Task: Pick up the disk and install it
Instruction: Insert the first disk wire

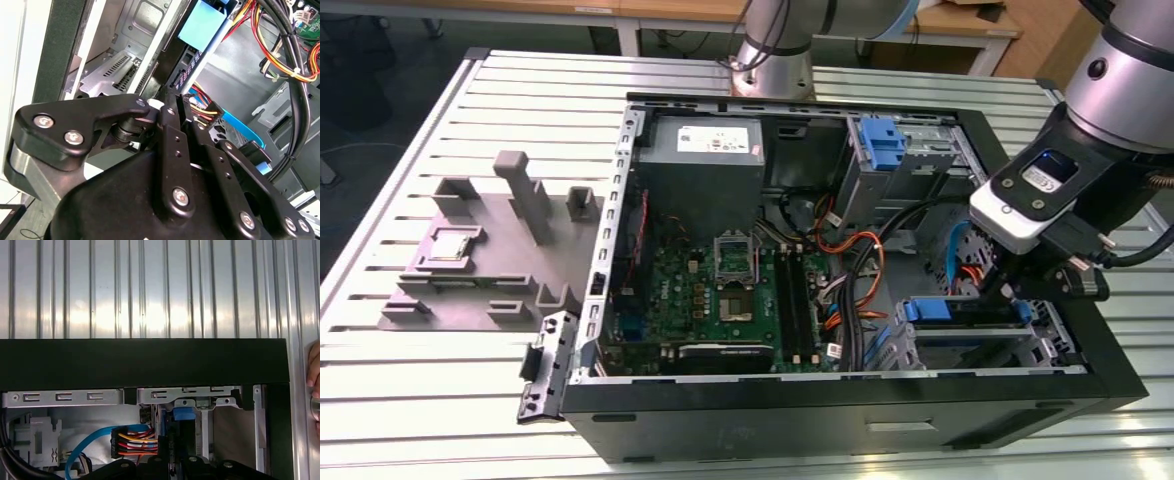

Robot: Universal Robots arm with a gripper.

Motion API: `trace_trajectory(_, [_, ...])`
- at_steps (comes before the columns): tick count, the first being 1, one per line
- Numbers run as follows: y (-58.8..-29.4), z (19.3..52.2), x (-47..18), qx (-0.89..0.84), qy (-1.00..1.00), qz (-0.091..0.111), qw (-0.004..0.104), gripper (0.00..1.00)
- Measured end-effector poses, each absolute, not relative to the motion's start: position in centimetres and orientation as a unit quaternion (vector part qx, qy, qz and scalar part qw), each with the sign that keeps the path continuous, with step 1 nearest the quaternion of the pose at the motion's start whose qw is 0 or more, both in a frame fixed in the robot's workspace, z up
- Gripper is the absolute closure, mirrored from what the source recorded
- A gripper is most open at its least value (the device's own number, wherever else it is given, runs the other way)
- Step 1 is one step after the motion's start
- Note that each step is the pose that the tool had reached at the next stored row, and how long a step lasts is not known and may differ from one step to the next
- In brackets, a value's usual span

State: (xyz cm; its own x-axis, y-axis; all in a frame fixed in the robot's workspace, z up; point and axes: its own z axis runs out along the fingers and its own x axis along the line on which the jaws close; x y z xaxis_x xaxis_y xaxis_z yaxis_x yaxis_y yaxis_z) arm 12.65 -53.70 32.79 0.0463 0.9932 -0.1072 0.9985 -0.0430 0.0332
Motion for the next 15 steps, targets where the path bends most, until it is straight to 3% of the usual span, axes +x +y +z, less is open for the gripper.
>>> trace_trajectory(15, [-53.76,32.48,12.66,0.722,0.69,-0.026,0.047,0.82])
